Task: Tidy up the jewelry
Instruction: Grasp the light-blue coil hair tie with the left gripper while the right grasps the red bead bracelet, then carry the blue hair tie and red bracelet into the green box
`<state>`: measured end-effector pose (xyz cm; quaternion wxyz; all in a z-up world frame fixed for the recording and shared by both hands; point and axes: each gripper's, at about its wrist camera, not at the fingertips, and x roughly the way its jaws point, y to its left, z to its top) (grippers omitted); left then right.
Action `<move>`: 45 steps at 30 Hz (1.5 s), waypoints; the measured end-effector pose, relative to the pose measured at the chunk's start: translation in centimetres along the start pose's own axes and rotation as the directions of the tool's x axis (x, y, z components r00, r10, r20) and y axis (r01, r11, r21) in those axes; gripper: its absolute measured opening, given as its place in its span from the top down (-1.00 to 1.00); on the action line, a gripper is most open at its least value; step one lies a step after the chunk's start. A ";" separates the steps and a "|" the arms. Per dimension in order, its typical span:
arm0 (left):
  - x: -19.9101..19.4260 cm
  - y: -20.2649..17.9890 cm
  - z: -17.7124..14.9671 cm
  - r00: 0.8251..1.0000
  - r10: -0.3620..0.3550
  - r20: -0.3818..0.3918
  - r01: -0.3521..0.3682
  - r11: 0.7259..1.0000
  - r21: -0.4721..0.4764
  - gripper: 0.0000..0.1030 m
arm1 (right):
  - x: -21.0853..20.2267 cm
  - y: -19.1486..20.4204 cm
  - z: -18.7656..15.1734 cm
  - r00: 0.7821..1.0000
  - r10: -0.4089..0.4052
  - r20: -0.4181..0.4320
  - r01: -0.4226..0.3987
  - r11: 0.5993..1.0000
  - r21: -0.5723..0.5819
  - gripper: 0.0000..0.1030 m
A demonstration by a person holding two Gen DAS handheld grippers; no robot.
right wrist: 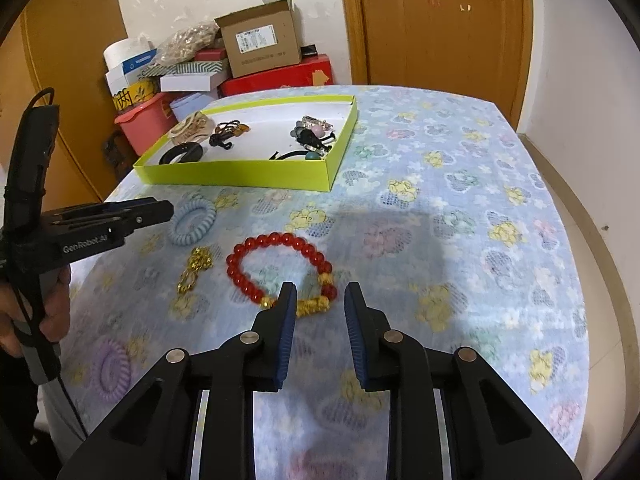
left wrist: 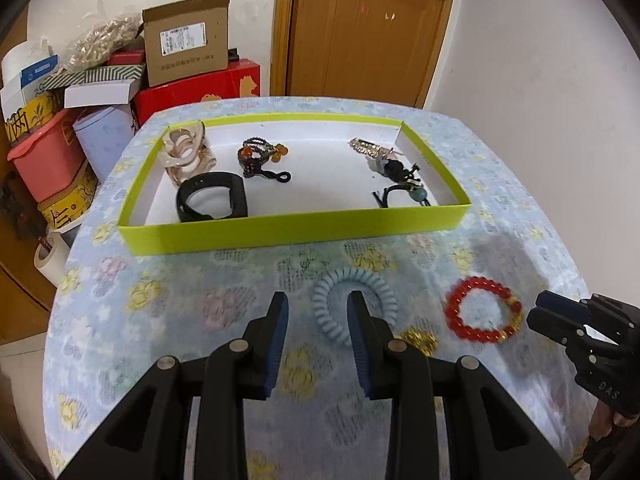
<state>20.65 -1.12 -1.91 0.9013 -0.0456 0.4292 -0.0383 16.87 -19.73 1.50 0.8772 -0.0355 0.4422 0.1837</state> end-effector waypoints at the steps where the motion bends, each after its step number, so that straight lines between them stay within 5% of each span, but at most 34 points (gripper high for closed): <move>1: 0.3 0.0 0.1 1.000 0.003 -0.006 -0.003 1.000 0.000 0.38 | 0.3 0.0 0.1 1.000 -0.001 -0.006 0.001 1.000 0.001 0.50; 11: 2.0 -1.1 0.1 0.996 0.086 -0.030 -0.084 0.994 0.069 0.56 | 2.4 0.7 1.4 0.997 -0.025 -0.067 0.019 0.996 -0.082 0.74; 19: 2.2 -1.4 0.4 0.996 0.076 -0.038 -0.071 0.991 0.117 0.69 | 3.4 1.7 2.4 0.994 -0.047 -0.098 0.026 0.978 -0.209 0.82; 29: 1.4 -1.2 0.1 0.999 0.032 -0.009 -0.031 0.995 0.093 0.83 | 1.4 2.2 2.1 0.999 -0.051 -0.013 0.047 0.977 -0.206 0.83; 45: -5.1 -1.1 1.2 0.993 -0.023 0.115 0.014 0.997 0.074 0.83 | -3.8 3.5 4.2 0.992 -0.037 0.119 0.065 0.969 -0.237 0.83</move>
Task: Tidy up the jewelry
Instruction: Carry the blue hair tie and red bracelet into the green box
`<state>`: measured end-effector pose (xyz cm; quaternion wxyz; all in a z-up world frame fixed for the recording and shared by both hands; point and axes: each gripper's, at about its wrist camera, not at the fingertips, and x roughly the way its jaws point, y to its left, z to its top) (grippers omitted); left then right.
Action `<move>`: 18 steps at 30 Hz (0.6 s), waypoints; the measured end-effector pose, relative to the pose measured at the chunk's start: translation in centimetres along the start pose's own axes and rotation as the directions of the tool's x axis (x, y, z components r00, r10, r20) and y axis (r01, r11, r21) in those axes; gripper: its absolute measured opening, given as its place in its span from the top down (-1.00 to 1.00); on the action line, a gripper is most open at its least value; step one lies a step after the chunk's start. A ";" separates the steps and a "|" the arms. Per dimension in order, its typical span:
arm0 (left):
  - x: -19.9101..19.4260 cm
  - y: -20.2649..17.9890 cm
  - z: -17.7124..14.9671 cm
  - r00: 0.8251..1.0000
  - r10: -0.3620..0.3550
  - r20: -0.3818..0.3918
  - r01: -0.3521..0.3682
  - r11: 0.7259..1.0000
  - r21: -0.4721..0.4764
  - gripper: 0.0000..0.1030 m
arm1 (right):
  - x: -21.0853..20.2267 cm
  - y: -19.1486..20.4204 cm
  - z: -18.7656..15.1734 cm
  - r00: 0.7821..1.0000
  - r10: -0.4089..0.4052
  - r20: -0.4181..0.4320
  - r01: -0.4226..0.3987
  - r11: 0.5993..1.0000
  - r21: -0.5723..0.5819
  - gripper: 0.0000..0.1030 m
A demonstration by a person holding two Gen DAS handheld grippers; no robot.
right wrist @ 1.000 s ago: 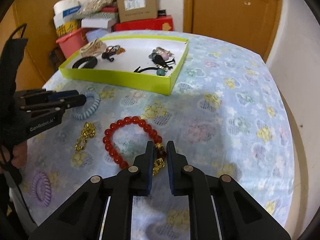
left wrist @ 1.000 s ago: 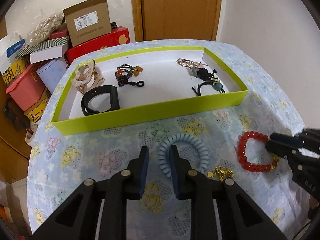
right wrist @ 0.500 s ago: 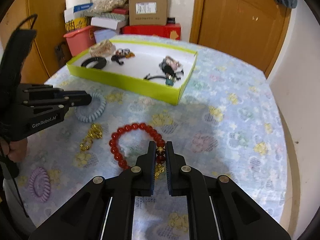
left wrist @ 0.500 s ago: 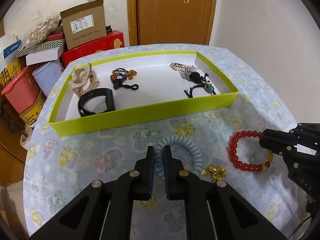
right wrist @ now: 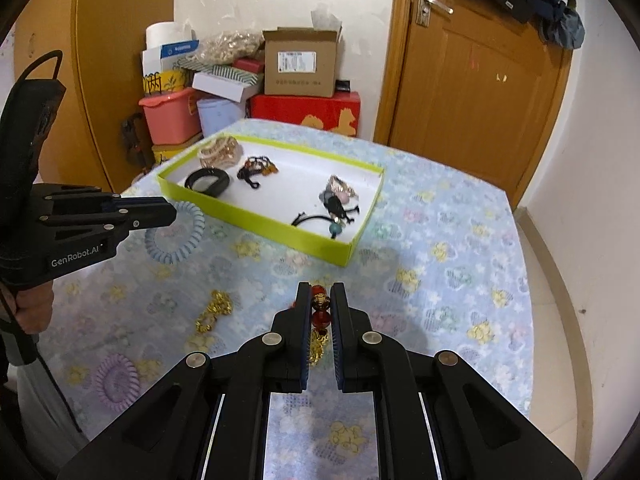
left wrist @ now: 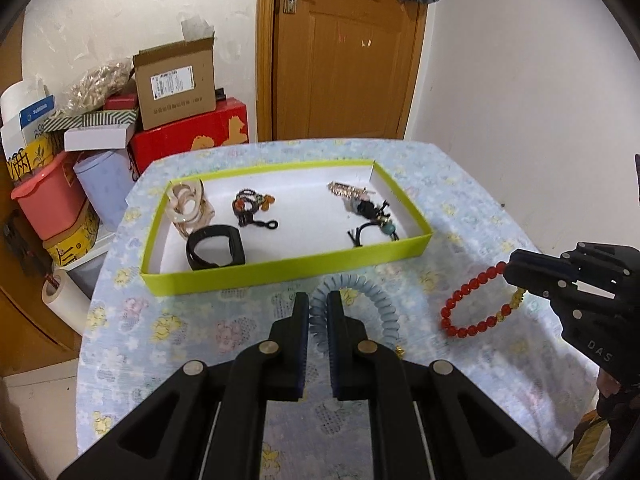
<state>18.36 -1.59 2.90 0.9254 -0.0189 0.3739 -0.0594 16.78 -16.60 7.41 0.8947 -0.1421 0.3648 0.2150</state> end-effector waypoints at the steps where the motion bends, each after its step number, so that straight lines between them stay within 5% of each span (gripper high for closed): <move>1: -0.3 0.0 0.1 1.000 -0.002 0.005 0.002 1.000 0.000 0.83 | -0.2 0.0 0.2 1.000 0.002 0.006 -0.002 1.000 -0.002 0.83; 18: -2.1 1.0 2.1 0.999 0.009 0.044 -0.009 1.000 0.008 0.83 | -1.8 0.6 3.8 0.998 0.023 0.060 -0.020 0.999 -0.044 0.83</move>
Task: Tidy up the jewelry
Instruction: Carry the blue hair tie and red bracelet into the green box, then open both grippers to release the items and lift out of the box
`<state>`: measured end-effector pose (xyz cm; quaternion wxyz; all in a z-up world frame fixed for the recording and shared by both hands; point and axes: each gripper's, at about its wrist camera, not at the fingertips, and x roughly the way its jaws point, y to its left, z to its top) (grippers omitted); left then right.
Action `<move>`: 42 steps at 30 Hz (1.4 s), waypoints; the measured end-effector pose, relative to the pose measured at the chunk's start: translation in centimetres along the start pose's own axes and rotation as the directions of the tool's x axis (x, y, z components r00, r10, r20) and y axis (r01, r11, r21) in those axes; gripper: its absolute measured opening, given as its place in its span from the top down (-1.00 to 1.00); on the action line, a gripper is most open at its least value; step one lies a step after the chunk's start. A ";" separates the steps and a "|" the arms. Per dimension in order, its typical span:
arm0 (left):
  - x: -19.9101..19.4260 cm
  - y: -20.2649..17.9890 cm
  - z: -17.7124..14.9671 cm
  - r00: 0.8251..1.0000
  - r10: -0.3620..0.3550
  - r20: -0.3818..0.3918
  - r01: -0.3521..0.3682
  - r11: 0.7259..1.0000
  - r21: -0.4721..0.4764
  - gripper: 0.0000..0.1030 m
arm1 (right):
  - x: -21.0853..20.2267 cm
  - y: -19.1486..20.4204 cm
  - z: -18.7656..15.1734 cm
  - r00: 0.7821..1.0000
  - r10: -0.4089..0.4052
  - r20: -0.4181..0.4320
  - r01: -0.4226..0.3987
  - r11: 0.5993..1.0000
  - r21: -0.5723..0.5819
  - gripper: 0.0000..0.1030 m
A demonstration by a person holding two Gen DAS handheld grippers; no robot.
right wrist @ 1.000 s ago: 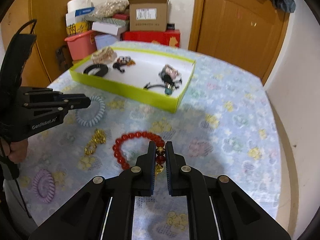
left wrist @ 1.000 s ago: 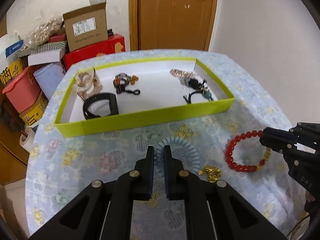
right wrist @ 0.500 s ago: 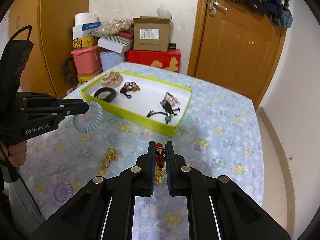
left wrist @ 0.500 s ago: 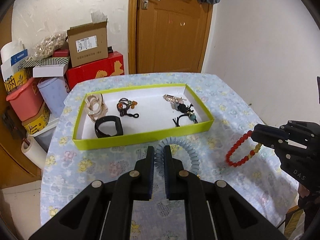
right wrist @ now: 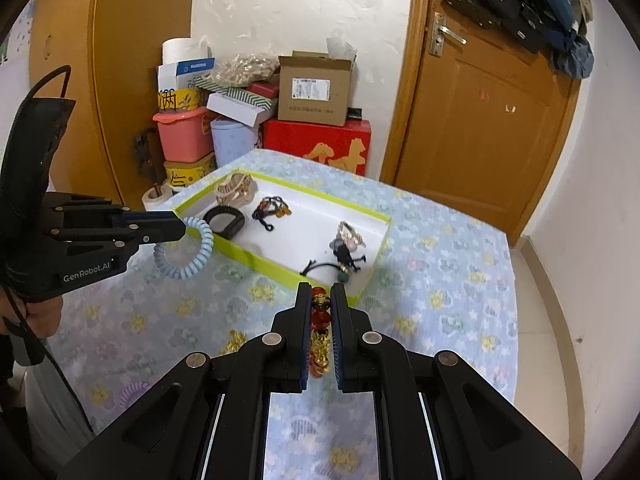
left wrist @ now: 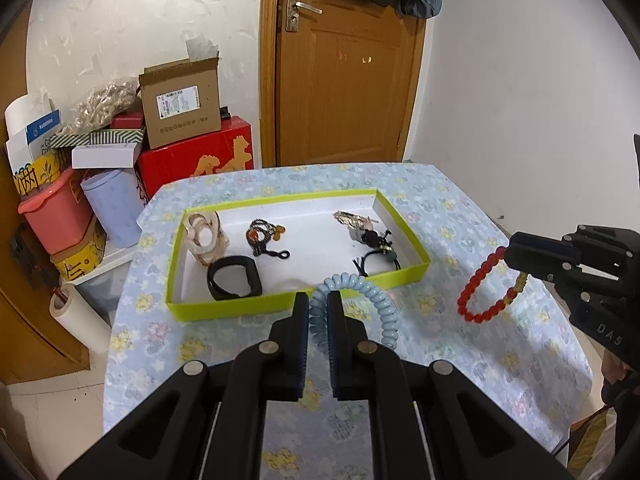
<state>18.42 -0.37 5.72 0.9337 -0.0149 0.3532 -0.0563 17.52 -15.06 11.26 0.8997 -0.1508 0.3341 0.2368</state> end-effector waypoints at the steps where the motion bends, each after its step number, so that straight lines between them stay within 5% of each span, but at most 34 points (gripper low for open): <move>1: 0.0 0.1 0.2 1.000 0.001 0.001 -0.001 1.000 0.000 0.83 | 0.1 0.0 0.4 1.000 0.003 0.004 -0.003 1.000 0.000 0.83; 20: 3.9 2.8 4.7 1.000 0.025 0.000 -0.025 1.000 0.003 0.83 | 5.1 -0.3 5.6 0.999 0.040 0.014 -0.039 0.999 -0.017 0.83; 42: 12.0 3.7 2.3 0.992 -0.006 -0.129 0.004 1.000 -0.018 0.82 | 14.2 -3.0 2.0 0.987 0.074 -0.146 -0.062 0.995 0.082 0.83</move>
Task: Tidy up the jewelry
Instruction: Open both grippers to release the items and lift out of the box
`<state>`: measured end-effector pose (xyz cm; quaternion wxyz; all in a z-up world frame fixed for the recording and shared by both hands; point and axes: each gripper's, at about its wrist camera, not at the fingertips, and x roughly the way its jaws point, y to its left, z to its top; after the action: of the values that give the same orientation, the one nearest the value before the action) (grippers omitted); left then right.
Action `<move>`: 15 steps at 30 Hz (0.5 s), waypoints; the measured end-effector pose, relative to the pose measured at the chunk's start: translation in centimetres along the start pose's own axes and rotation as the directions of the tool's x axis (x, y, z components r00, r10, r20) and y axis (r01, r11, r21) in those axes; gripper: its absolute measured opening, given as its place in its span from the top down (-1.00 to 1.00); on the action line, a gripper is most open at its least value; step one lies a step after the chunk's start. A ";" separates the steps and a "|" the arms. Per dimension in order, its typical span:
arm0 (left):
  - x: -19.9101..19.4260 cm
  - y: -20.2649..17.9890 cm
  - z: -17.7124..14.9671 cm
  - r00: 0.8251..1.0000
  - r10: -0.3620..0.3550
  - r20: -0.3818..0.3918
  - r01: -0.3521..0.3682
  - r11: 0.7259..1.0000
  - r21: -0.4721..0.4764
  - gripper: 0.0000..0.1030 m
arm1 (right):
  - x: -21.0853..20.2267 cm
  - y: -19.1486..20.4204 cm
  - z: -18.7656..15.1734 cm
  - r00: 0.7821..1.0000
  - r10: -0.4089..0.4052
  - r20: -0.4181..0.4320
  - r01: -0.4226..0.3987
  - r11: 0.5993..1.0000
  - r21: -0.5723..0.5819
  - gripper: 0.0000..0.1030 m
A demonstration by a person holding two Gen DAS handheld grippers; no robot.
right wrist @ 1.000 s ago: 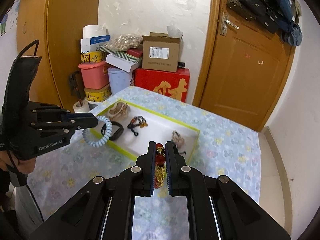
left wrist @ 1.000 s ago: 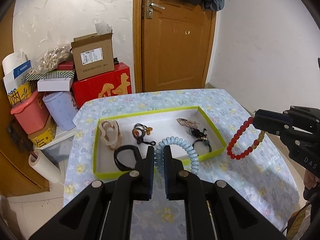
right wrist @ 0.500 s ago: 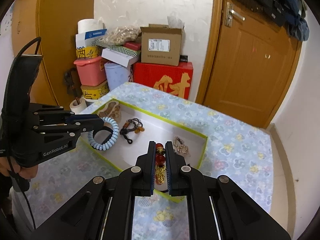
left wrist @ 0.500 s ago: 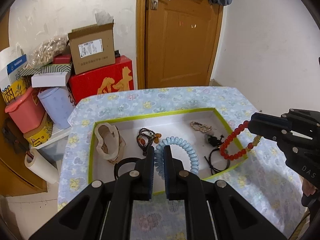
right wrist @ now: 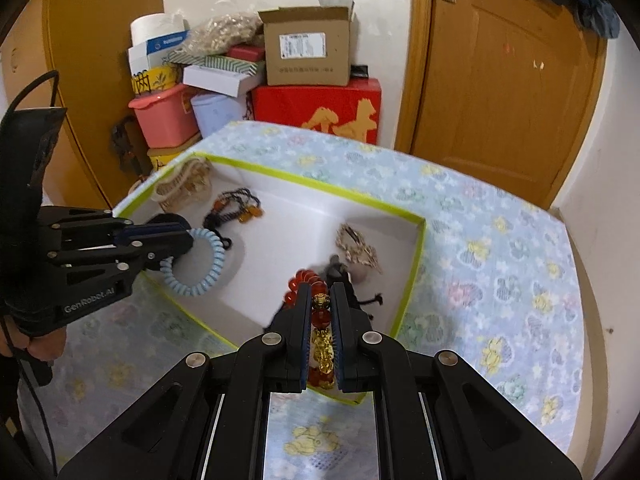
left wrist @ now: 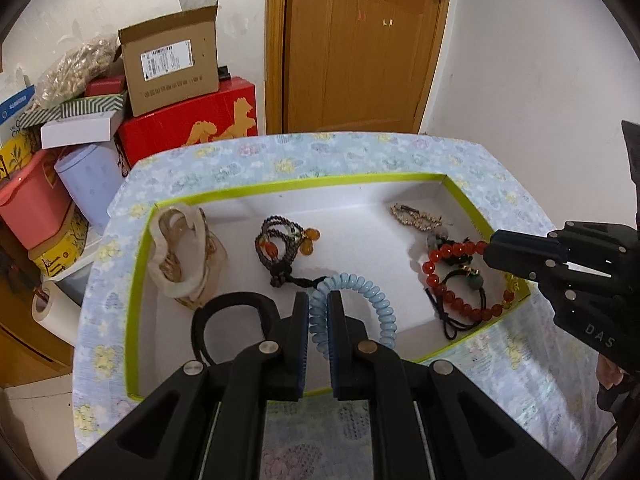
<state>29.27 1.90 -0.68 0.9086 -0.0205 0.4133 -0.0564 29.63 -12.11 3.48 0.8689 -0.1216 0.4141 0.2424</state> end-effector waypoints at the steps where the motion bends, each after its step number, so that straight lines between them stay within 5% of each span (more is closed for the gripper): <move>1: 0.2 0.0 0.0 1.000 0.000 -0.004 0.000 1.000 0.000 0.82 | 0.2 -0.1 -0.1 1.000 -0.001 -0.003 0.001 1.000 0.003 0.83; 15: 1.5 0.0 -0.5 0.999 0.015 -0.030 -0.015 1.000 0.007 0.80 | 1.0 -0.8 -0.9 0.999 -0.007 -0.033 0.008 1.000 0.019 0.69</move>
<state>29.86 1.70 -2.16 0.9028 -0.0134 0.4268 -0.0512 29.96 -12.87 2.14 0.8639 -0.1189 0.4303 0.2333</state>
